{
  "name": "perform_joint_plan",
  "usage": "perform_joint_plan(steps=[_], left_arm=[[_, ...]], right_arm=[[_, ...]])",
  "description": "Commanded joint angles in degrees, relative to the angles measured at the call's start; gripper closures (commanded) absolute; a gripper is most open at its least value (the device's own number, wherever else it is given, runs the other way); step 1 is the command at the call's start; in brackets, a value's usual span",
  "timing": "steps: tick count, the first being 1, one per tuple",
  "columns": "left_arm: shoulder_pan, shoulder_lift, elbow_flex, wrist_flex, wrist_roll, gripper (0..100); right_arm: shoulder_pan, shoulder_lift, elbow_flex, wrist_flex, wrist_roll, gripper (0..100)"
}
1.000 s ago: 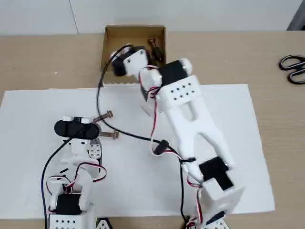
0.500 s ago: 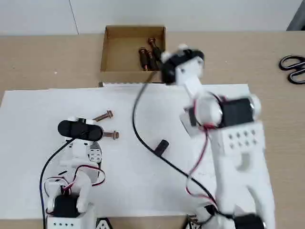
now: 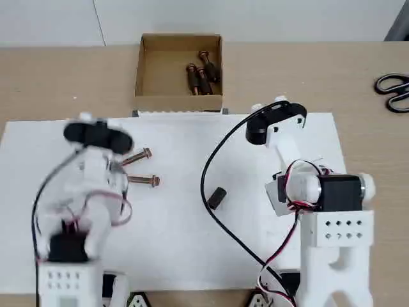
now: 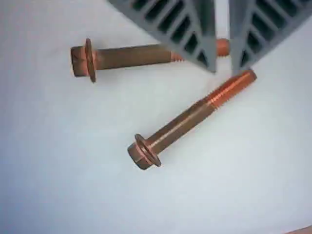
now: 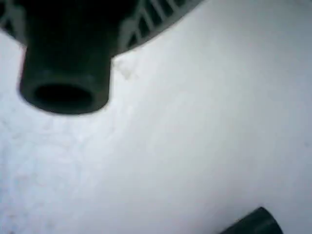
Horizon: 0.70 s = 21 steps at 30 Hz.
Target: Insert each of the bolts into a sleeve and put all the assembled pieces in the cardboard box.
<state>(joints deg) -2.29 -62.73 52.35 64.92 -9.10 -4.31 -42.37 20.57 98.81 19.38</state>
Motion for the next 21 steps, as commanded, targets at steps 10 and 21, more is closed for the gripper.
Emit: perform_joint_plan(steps=[10, 21], left_arm=[[-0.3, 53.5, -39.9, 10.2, -12.6, 99], [-0.5, 83.5, -66.9, 21.6, -24.0, 91]], right_arm=[[2.9, -1.6, 0.2, 0.3, 0.2, 99.5], [2.9, -1.2, 2.5, -0.5, 0.3, 99.5]])
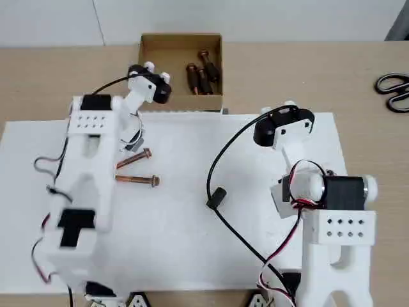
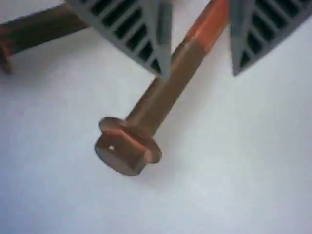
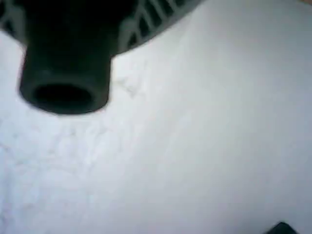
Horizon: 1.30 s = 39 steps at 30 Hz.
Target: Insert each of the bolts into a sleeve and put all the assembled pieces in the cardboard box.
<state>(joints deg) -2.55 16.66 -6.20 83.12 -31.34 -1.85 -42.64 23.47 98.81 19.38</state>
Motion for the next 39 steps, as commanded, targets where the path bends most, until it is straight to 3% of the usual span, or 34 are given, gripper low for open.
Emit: perform_joint_plan(steps=[1, 12, 27, 31, 39], left_arm=[[-0.3, 6.2, -10.7, 4.6, -2.6, 91], [-0.2, 23.7, -31.3, 16.9, -7.2, 90], [-0.1, 24.9, -34.2, 17.4, -8.4, 87], [-0.1, 18.8, -30.8, 17.5, -8.4, 87], [1.6, -0.2, -8.6, 17.3, -11.3, 87]], right_arm=[[0.5, -0.9, -0.4, -0.5, 0.3, 99.5], [0.5, -0.8, -0.4, -0.5, 0.3, 99.5], [0.5, -0.7, -0.4, -0.6, 0.3, 99.5], [0.5, -0.7, -0.4, -0.6, 0.3, 99.5], [0.5, -0.7, -0.4, -0.9, 0.3, 99.5]])
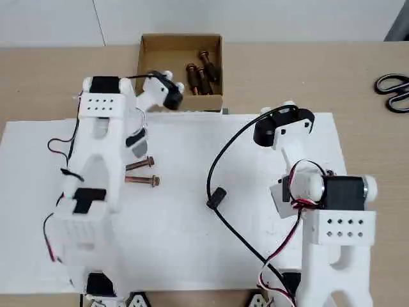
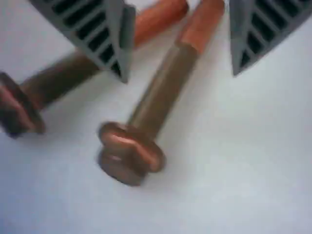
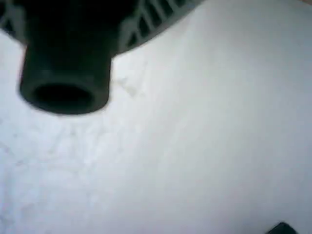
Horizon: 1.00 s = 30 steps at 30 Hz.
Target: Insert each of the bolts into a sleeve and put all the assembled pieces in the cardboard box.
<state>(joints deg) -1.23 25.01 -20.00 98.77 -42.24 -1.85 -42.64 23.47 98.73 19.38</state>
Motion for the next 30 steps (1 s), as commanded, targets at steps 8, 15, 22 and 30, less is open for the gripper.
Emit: perform_joint_plan(steps=[8, 15, 22, 30], left_arm=[[0.0, -8.4, 8.0, -0.5, -0.6, 87], [0.1, -1.9, 8.0, -5.4, -0.7, 87], [0.4, 1.8, 8.0, -9.2, -0.6, 87], [0.4, 7.7, 8.0, -12.6, -0.6, 87]], right_arm=[[0.5, -0.7, -0.4, -0.9, 0.2, 99.5], [0.5, -0.7, -0.4, -0.9, 0.2, 99.5], [0.5, -0.7, -0.3, -0.8, 0.2, 99.5], [0.5, -0.7, -0.3, -0.8, 0.2, 99.5]])
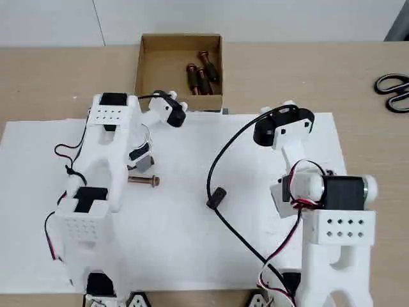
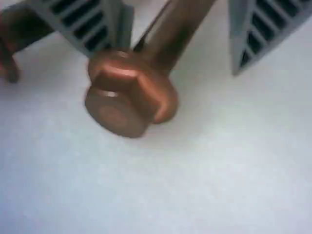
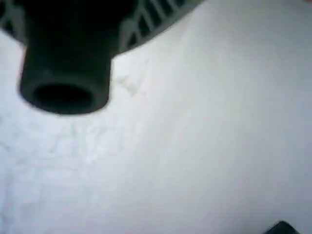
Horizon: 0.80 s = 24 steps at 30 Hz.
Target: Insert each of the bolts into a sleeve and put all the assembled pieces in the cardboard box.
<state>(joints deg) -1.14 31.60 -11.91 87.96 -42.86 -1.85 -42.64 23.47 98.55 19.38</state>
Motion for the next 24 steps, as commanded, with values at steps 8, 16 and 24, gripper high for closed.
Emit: perform_joint_plan(steps=[8, 16, 24], left_arm=[[1.6, 4.2, -0.1, -1.4, 0.0, 100], [1.8, -0.4, -6.1, 5.5, 2.7, 99], [2.9, -16.7, -12.0, 10.5, 9.8, 99]], right_arm=[[0.5, -0.7, -0.3, -0.6, 0.2, 99.5], [0.3, -1.4, -1.1, -0.1, 0.4, 99.5], [0.0, -2.3, -1.7, 0.0, -1.6, 99.2]])
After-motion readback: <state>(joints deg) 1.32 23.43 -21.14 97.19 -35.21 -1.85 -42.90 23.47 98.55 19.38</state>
